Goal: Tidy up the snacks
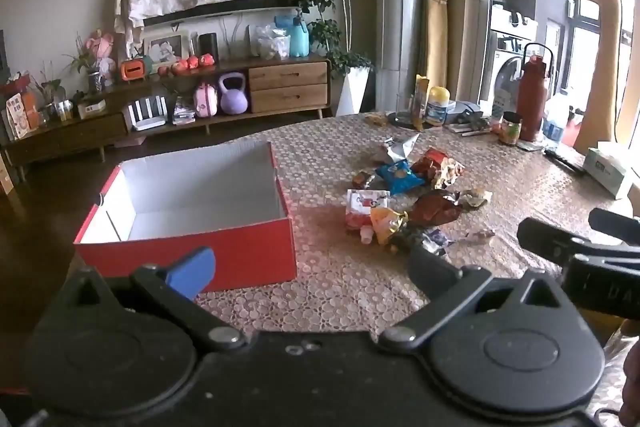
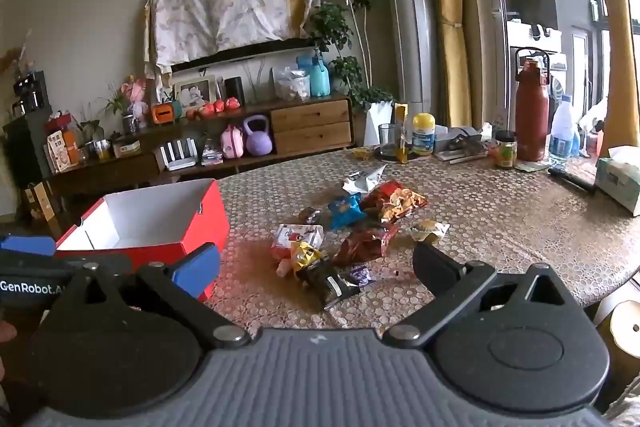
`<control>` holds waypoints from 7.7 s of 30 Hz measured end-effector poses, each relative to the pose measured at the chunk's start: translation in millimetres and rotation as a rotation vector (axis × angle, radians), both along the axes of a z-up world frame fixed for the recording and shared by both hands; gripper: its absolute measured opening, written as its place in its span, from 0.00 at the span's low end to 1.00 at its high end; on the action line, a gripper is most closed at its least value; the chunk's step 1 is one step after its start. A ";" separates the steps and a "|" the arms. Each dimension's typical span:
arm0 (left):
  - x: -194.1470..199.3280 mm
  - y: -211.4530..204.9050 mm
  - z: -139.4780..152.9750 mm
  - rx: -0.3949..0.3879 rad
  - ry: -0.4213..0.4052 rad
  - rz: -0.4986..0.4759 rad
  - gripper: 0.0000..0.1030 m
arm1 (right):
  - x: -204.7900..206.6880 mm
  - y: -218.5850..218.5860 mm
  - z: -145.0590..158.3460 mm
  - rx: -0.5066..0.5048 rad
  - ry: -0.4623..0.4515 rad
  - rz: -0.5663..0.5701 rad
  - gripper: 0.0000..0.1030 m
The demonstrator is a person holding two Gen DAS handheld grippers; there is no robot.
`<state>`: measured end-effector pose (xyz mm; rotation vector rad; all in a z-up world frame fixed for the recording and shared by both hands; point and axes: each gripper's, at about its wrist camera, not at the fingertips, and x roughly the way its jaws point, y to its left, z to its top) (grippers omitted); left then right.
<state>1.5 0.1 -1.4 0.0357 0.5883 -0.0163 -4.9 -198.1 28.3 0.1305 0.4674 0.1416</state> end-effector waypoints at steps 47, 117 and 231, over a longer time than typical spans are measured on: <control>-5.2 -3.4 7.2 -0.038 -0.032 -0.004 1.00 | -9.2 4.3 7.7 0.009 -0.017 0.018 1.00; 184.0 -90.0 -102.8 -0.108 0.318 0.019 0.93 | 181.8 -91.9 -128.1 -0.192 0.235 0.139 0.92; 209.9 232.4 -53.5 -0.129 0.454 0.281 0.25 | 227.4 273.4 -50.4 -0.181 0.357 0.428 0.29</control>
